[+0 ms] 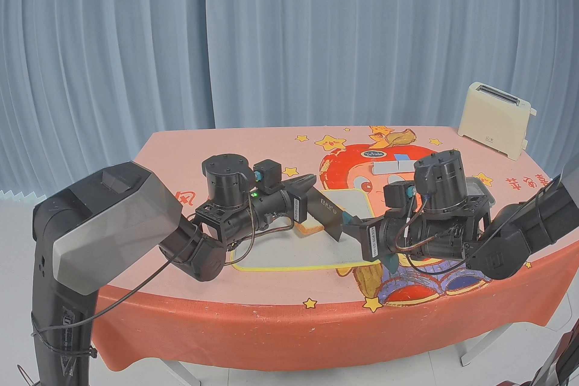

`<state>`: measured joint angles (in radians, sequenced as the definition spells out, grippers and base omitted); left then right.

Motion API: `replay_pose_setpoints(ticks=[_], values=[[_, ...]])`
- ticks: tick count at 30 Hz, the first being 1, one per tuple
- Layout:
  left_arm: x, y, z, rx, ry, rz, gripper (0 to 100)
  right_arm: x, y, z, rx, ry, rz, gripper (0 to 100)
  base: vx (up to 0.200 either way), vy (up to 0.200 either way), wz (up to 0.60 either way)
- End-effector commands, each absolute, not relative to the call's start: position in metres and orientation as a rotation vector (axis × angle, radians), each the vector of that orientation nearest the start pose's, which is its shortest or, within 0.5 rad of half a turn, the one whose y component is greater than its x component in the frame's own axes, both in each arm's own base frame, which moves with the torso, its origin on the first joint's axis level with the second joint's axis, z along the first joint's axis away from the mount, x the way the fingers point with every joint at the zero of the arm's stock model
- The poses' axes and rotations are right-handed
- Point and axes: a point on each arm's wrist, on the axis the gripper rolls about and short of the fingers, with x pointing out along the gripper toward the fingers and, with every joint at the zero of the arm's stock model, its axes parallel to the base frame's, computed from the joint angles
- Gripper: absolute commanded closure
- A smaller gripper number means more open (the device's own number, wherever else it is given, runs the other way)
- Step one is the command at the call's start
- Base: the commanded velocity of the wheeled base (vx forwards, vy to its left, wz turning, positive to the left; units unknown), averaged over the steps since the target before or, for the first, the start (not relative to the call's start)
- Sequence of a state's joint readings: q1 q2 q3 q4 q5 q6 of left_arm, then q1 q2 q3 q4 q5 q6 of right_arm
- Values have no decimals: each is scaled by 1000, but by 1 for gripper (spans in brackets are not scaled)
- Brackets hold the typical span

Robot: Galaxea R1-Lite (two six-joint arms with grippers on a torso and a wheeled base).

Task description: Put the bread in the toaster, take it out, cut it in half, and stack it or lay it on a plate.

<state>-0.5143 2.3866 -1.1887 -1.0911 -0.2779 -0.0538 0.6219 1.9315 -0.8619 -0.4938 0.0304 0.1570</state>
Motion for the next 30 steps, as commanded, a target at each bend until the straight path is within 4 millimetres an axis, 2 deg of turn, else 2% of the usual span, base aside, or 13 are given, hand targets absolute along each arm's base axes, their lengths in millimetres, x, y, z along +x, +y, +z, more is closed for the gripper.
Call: replay_pose_setpoints(ticks=[1, 11, 19, 30], values=[[390, -227, 54, -36, 146, -785, 100, 279, 201, 110, -18, 597, 590, 100, 0, 0, 0], [391, -223, 48, -35, 162, -774, 100, 283, 204, 118, 11, 511, 603, 100, 0, 0, 0], [391, -223, 48, -34, 161, -766, 100, 280, 204, 111, -1, 540, 601, 100, 0, 0, 0], [390, -223, 50, -34, 158, -766, 100, 279, 204, 113, 0, 534, 605, 100, 0, 0, 0]])
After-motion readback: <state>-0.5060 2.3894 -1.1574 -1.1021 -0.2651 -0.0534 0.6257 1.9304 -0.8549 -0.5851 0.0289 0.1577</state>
